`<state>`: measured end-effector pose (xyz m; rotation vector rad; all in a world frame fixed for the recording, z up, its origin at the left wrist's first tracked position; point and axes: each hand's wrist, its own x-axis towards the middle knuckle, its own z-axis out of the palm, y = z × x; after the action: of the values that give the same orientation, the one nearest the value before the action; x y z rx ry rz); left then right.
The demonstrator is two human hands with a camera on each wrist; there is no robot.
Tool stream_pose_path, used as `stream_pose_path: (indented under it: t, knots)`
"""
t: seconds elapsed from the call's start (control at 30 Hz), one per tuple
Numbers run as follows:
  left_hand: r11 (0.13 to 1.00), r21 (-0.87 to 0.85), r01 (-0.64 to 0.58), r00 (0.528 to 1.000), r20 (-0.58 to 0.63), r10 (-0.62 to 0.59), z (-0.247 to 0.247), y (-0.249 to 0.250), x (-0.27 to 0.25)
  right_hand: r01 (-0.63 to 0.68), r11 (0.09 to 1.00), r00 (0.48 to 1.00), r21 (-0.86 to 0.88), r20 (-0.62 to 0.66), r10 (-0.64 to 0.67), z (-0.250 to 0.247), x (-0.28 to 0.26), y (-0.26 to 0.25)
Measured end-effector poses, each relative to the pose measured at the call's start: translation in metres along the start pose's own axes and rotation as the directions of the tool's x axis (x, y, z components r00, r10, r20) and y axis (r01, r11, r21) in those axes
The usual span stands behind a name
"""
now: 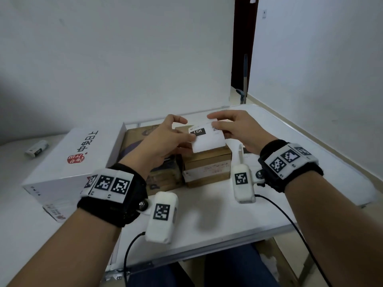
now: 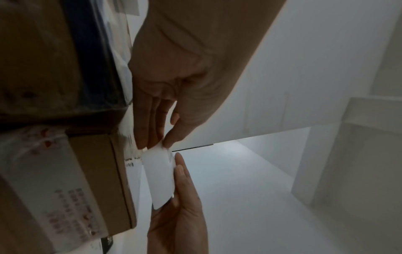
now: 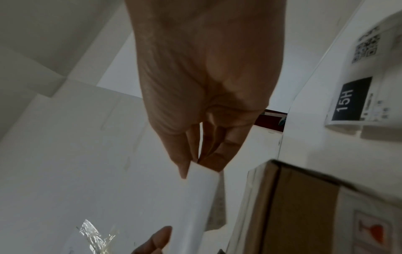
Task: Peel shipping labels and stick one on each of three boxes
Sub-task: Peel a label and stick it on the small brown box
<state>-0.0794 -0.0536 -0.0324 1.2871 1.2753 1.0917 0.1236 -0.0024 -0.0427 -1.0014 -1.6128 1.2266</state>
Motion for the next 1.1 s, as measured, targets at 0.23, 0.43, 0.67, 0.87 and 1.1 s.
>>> stream_pose_path:
  t: [0.23,0.43,0.67,0.87,1.1]
  knots:
    - [0.995,0.094,-0.036,0.999,0.042,0.032,0.002,0.000,-0.006,-0.039,0.994,0.980,-0.101,0.191,0.058,-0.007,0.002,-0.001]
    - [0.982,0.185,-0.042,0.996,-0.076,0.057,0.010,-0.010,0.001,-0.049,0.980,0.985,-0.191,0.153,0.079,-0.003,0.009,0.005]
    - [0.969,0.246,0.034,0.998,-0.058,-0.020,0.013,-0.011,0.005,-0.110,0.981,0.985,-0.160,0.116,0.129,-0.005,0.005,0.014]
    - [0.964,0.262,0.048,0.998,0.024,-0.056,0.007,-0.011,0.005,-0.136,0.982,0.988,-0.127,0.050,0.144,-0.004,-0.009,0.019]
    - [0.970,0.241,0.014,0.999,0.030,-0.022,0.009,-0.012,0.001,-0.058,0.936,0.996,-0.348,0.040,0.077,-0.005,-0.006,0.004]
